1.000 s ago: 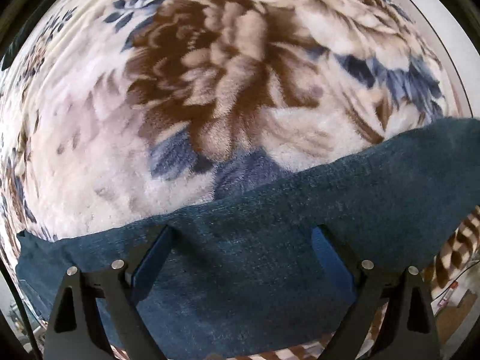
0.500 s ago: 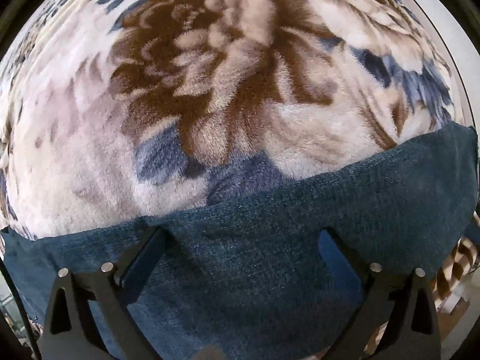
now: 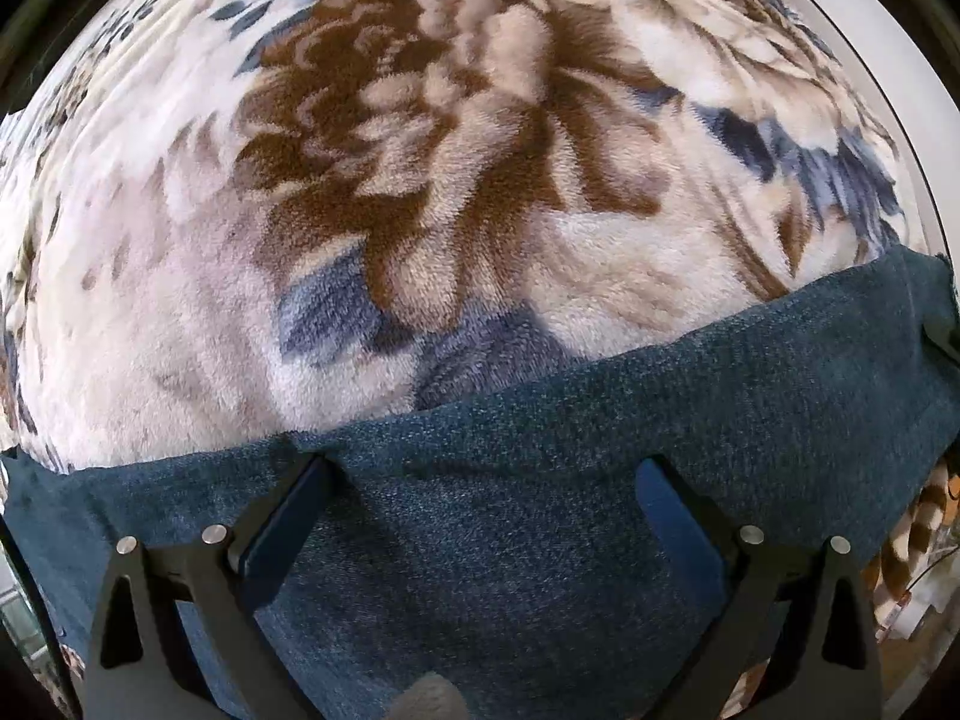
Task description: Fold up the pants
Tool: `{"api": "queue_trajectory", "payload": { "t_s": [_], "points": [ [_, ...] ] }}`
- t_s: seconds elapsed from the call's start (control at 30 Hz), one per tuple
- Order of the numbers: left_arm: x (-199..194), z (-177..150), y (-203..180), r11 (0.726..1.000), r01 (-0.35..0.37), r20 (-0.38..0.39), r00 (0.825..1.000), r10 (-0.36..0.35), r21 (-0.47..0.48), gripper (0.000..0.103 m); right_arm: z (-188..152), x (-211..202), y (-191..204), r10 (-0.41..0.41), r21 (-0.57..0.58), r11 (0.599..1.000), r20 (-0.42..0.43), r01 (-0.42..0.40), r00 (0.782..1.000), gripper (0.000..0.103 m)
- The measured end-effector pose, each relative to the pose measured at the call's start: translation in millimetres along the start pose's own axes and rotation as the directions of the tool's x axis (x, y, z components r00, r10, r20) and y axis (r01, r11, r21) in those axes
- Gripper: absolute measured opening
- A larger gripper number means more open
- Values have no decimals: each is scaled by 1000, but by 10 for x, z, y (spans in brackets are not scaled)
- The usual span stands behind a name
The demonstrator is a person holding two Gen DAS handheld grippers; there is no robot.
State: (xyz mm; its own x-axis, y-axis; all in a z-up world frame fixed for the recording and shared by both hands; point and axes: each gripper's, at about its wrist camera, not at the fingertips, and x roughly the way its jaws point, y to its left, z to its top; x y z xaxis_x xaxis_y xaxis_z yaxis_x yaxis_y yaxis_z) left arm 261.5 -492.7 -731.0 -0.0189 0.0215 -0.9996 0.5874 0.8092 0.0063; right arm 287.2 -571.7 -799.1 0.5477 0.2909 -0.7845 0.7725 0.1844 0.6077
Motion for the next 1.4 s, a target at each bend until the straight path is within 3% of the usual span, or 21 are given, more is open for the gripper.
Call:
{"api": "queue_trajectory", "payload": {
  "t_s": [0.03,0.1,0.17,0.2,0.23,0.3,0.37,0.4,0.43,0.57,0.67,0.73,0.8,0.83,0.87,1.03,1.3,1.4],
  "points": [
    [16,12,2,1000,0,-3,1000,0,-1,103,13,10,46,28,-2,1000,18,-28,999,12],
    [47,26,14,1000,5,-5,1000,-5,-6,103,2,-32,173,98,-28,995,56,-97,994,12],
    [17,55,21,1000,6,-5,1000,-6,-8,103,-14,18,269,108,-54,993,45,-106,993,18],
    [44,48,18,1000,4,-5,1000,-4,-7,103,-20,90,266,107,-41,994,24,-106,994,34],
    [66,39,7,1000,-1,-9,1000,1,-5,103,-17,152,240,105,-21,994,-8,-106,994,39],
    [53,41,-3,1000,-2,-16,1000,2,-12,103,-30,314,160,117,28,993,-54,-115,992,39],
    [43,36,1,1000,2,-20,1000,-2,-13,103,-57,347,169,104,19,994,-32,-104,994,25],
    [4,46,12,1000,8,-21,1000,-8,-15,103,-68,350,162,92,21,996,-19,-92,996,10],
    [-4,42,23,1000,16,-21,1000,-16,-14,103,-81,325,151,91,37,995,-1,-91,996,9],
    [-130,4,205,998,33,-39,999,-35,-56,103,-96,99,163,64,51,996,99,-69,993,7],
    [-180,-86,502,986,34,-67,997,-45,-161,103,-129,136,204,107,29,994,52,-109,993,13],
    [-160,-159,679,977,-1,-100,995,-20,-213,103,-151,236,223,104,33,994,-2,-104,995,23],
    [-130,-244,851,966,-14,-114,993,-17,-259,103,-174,280,245,99,35,994,5,-99,995,23],
    [-97,-287,922,963,-24,-123,992,-9,-269,103,-185,279,247,94,36,995,18,-95,995,16],
    [-60,-330,985,961,-33,-127,992,-3,-274,103,-200,272,251,68,38,997,32,-70,997,8],
    [-59,-468,1149,961,-32,-93,996,6,-276,103,-249,71,302,18,62,998,124,-26,992,8],
    [-337,-776,1384,961,-149,-66,988,137,-233,103,-511,-244,977,-22,-96,995,192,41,981,7],
    [-487,-960,1667,954,-144,-59,989,134,-262,103,-745,-319,1330,-17,-159,986,205,50,979,7]
  ]
}}
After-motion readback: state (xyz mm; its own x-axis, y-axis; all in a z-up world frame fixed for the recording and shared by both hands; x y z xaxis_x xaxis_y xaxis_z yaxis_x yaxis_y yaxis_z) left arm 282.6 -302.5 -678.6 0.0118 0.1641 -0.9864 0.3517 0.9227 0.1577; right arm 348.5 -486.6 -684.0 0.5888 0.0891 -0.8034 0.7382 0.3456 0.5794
